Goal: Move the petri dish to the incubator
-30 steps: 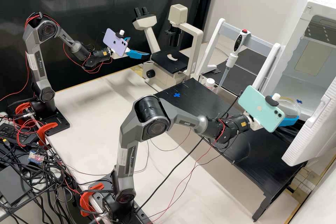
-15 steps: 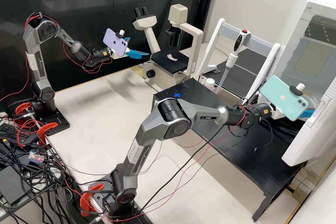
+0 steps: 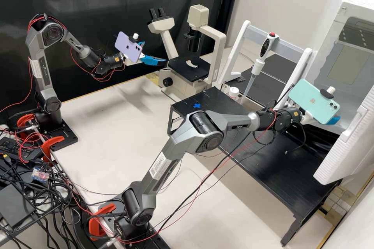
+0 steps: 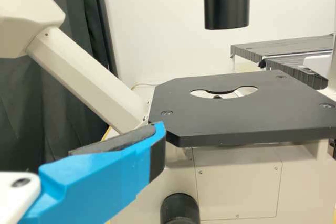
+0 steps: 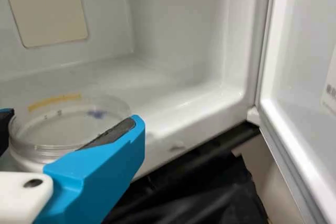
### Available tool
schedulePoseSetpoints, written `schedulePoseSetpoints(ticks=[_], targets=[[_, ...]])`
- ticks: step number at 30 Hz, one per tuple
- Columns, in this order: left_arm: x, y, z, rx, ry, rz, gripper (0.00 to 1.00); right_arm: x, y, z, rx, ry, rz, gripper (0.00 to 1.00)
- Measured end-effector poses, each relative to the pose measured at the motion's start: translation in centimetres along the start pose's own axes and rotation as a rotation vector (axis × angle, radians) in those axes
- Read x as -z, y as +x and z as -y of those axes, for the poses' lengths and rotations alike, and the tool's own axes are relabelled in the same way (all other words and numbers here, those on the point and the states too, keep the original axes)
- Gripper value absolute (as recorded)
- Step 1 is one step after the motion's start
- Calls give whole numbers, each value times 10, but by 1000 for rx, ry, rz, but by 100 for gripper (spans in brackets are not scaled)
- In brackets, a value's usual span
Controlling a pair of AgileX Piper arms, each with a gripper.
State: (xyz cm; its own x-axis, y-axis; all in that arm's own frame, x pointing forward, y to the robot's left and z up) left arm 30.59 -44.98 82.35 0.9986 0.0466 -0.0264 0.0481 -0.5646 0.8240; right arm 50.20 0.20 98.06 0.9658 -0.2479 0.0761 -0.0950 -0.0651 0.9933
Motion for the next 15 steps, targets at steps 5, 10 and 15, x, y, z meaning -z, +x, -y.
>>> schedulePoseSetpoints(ticks=[5,10,15], targets=[[0,0,0,0,0,0,100,-2,3,1,-12,-22,-2,0],[0,0,0,0,0,0,100,-5,4,1,-28,-31,4,0],[0,0,0,0,0,0,100,-9,5,-3,-44,-35,16,0]])
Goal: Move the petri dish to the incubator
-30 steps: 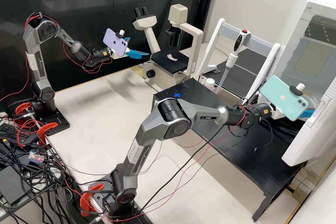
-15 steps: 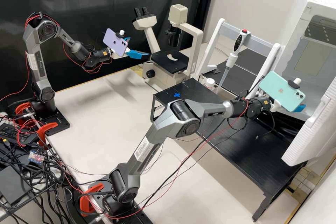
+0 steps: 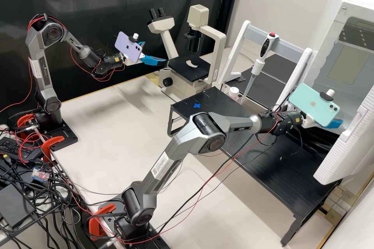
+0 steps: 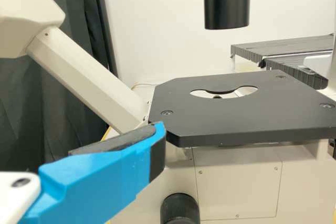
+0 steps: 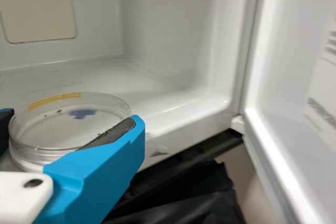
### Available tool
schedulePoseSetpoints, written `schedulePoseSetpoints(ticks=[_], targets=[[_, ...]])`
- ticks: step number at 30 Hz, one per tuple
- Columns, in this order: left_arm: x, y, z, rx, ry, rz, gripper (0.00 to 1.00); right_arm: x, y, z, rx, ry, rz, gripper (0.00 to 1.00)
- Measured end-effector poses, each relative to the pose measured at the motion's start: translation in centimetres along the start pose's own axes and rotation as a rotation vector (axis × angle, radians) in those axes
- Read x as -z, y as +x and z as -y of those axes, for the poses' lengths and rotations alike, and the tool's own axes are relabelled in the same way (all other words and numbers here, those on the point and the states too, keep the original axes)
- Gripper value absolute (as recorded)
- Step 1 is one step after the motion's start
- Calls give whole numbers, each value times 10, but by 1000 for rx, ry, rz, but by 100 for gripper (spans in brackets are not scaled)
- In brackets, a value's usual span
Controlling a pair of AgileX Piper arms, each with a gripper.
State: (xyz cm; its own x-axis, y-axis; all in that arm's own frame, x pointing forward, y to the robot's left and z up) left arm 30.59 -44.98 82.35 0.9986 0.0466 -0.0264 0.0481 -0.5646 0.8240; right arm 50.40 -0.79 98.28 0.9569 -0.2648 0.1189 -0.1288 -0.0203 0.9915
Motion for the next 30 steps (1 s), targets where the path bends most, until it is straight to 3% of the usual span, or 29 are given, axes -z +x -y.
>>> schedulePoseSetpoints(ticks=[6,7,14,30], targets=[[0,0,0,0,0,0,100,-2,0,-2,-6,-5,5,0],[0,0,0,0,0,0,100,-2,0,-2,-5,-8,5,100],[0,0,0,0,0,0,100,-4,0,0,-9,-21,2,100],[0,0,0,0,0,0,100,-12,-14,13,-11,-6,-24,100]])
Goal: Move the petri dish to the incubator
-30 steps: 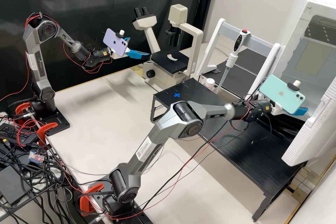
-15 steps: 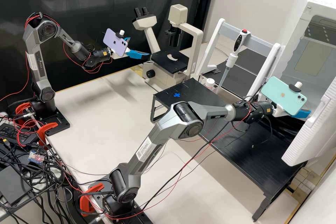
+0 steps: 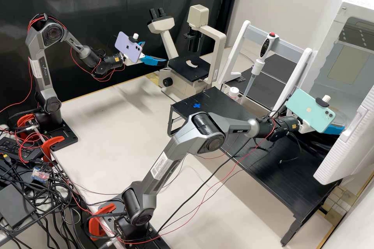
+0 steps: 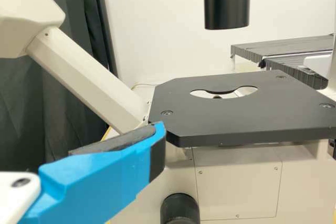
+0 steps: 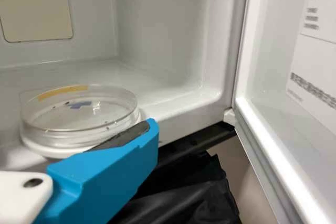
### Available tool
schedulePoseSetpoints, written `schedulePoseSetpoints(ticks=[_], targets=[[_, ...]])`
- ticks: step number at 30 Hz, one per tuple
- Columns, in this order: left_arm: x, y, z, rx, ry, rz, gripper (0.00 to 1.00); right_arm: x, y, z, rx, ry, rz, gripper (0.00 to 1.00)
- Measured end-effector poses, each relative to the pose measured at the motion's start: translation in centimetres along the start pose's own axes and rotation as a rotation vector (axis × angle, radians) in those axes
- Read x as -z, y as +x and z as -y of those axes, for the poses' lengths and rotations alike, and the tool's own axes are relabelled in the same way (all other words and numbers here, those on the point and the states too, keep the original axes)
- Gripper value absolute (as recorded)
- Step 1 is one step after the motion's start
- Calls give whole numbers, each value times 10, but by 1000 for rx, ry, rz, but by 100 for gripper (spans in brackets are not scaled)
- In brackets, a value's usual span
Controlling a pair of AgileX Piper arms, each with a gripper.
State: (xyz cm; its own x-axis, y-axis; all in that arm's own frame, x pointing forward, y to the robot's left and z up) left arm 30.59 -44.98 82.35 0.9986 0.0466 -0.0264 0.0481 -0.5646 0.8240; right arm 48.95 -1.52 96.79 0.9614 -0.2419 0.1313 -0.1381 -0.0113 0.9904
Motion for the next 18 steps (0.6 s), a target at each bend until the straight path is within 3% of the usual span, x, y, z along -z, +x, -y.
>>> schedulePoseSetpoints(ticks=[13,18], targets=[[0,0,0,0,0,0,100,-20,-61,-16,-68,-53,-38,100],[0,0,0,0,0,0,100,-24,-93,-22,-126,-27,-89,100]])
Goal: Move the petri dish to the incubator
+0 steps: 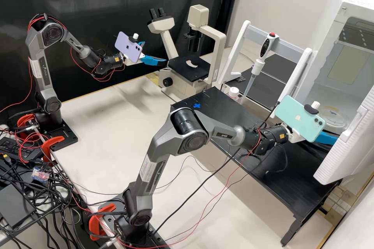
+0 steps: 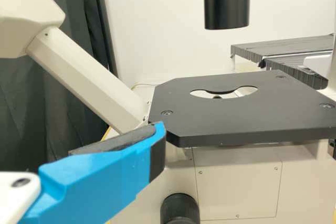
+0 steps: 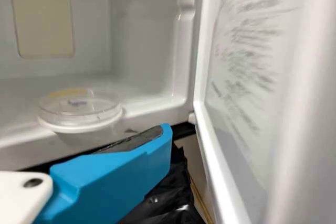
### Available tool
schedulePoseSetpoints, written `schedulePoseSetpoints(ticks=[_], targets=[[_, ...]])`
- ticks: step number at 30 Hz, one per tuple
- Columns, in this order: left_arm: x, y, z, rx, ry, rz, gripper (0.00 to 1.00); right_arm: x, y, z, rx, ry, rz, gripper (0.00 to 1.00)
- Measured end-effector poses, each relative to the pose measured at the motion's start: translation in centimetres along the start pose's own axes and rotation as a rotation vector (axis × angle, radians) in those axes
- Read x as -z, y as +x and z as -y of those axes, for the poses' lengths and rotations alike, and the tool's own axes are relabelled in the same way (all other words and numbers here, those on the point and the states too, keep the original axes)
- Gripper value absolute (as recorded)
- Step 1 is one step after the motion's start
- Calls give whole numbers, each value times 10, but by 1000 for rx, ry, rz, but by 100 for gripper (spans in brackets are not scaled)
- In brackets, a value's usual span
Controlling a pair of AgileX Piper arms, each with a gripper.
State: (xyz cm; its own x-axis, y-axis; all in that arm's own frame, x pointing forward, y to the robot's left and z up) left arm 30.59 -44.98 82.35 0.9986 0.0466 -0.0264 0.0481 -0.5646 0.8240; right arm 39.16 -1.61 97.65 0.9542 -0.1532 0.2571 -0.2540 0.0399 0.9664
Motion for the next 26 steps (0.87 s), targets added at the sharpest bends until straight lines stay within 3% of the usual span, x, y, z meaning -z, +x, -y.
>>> schedulePoseSetpoints(ticks=[12,15,19,22,26], targets=[[0,0,0,0,0,0,100,15,-106,10,-59,48,-165,100],[0,0,0,0,0,0,100,24,-139,27,-63,92,-198,100],[0,0,0,0,0,0,100,32,-172,45,-63,98,-284,100],[0,0,0,0,0,0,100,34,-194,61,-32,142,-303,100],[0,0,0,0,0,0,100,36,-221,84,87,159,-325,100]])
